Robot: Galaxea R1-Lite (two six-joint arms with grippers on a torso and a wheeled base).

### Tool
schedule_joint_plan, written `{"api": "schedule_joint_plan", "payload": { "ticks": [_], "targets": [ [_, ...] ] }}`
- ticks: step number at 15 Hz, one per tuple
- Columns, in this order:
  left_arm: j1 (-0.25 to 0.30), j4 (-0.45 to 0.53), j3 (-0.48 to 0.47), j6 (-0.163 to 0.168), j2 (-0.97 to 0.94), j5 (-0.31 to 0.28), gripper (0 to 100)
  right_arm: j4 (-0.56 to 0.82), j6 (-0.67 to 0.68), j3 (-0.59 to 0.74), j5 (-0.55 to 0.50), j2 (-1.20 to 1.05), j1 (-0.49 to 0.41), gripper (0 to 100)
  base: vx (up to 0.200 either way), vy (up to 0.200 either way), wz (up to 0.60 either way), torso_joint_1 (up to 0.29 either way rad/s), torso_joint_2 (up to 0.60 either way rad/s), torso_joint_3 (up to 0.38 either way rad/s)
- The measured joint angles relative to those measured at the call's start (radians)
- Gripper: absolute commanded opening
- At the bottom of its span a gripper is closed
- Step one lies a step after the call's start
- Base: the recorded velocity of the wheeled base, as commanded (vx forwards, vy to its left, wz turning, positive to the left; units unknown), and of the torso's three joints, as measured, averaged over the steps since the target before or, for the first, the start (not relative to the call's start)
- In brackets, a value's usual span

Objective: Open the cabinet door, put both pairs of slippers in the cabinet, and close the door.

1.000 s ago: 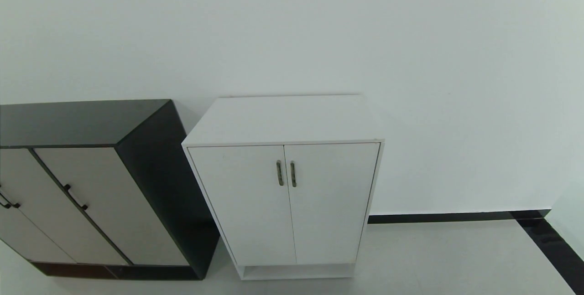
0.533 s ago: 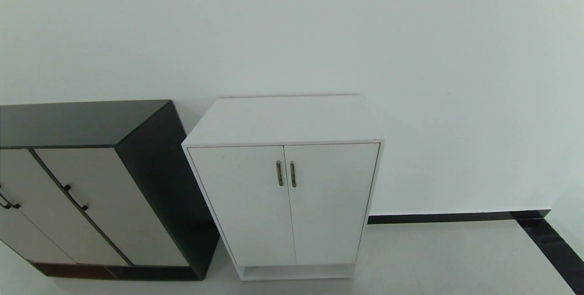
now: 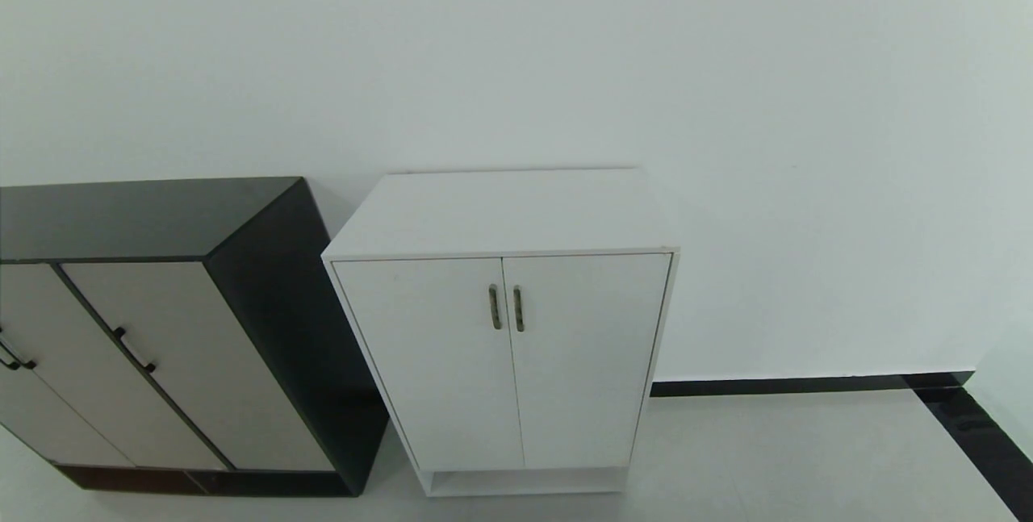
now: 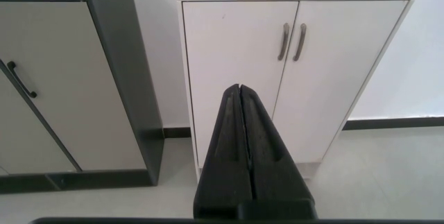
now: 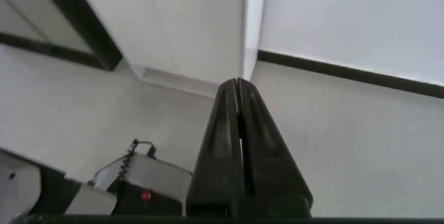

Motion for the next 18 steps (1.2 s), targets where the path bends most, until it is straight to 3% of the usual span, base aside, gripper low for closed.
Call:
{"api": "schedule_joint_plan", "payload": {
  "ticks": [7,18],
  "targets": [
    [0.000,0.000,0.000,0.000,0.000,-0.001,0,-0.001,-0.007,0.000,-0.001,-0.211,-0.205,0,0.000,0.000,0.00,0.000,0.00,0.000],
    [0.001,0.000,0.000,0.003,0.000,0.001,0,-0.002,0.013,0.000,-0.005,-0.308,-0.241,0,0.000,0.000,0.00,0.000,0.00,0.000]
  ]
}}
